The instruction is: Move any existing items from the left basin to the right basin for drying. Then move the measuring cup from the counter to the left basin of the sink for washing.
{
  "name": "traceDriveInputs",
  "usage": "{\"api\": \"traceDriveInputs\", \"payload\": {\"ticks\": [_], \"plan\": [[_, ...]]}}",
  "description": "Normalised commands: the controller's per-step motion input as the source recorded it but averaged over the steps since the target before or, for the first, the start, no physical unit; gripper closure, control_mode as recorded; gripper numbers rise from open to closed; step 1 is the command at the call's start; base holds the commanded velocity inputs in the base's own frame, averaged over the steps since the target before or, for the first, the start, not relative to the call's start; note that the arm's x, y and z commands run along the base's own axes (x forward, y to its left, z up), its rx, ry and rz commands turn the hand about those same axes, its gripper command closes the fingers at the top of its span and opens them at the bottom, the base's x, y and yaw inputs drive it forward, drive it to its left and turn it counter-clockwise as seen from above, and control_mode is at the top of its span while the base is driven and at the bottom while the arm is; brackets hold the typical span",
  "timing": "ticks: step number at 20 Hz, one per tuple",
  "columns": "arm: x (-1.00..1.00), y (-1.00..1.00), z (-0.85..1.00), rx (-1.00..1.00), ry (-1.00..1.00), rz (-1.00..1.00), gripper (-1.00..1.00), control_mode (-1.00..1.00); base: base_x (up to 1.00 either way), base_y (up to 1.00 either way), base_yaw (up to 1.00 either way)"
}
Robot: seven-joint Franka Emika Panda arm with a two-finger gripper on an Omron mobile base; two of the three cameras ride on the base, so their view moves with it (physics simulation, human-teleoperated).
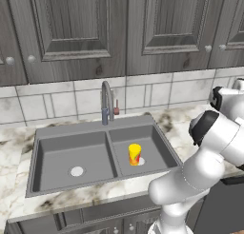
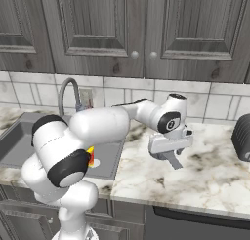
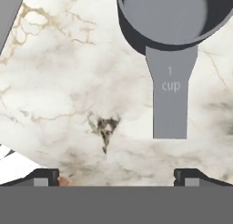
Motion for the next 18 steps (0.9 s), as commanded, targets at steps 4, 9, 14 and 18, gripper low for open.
{"api": "traceDriveInputs", "payload": {"ticks": [4, 9, 14, 18], "plan": [[0.18, 0.00, -0.06, 0.00, 0.00, 0.03, -1.00, -1.00, 0.00, 0.00, 0.00], [0.11, 0.00, -0.08, 0.00, 0.00, 0.03, -1.00, -1.00, 0.00, 0.00, 0.00], [0.09, -0.01, -0.11, 0.00, 0.00, 0.03, -1.00, -1.00, 0.00, 0.00, 0.00], [0.04, -0.04, -0.11, 0.01, 0.00, 0.03, -1.00, -1.00, 0.00, 0.00, 0.00]]}}
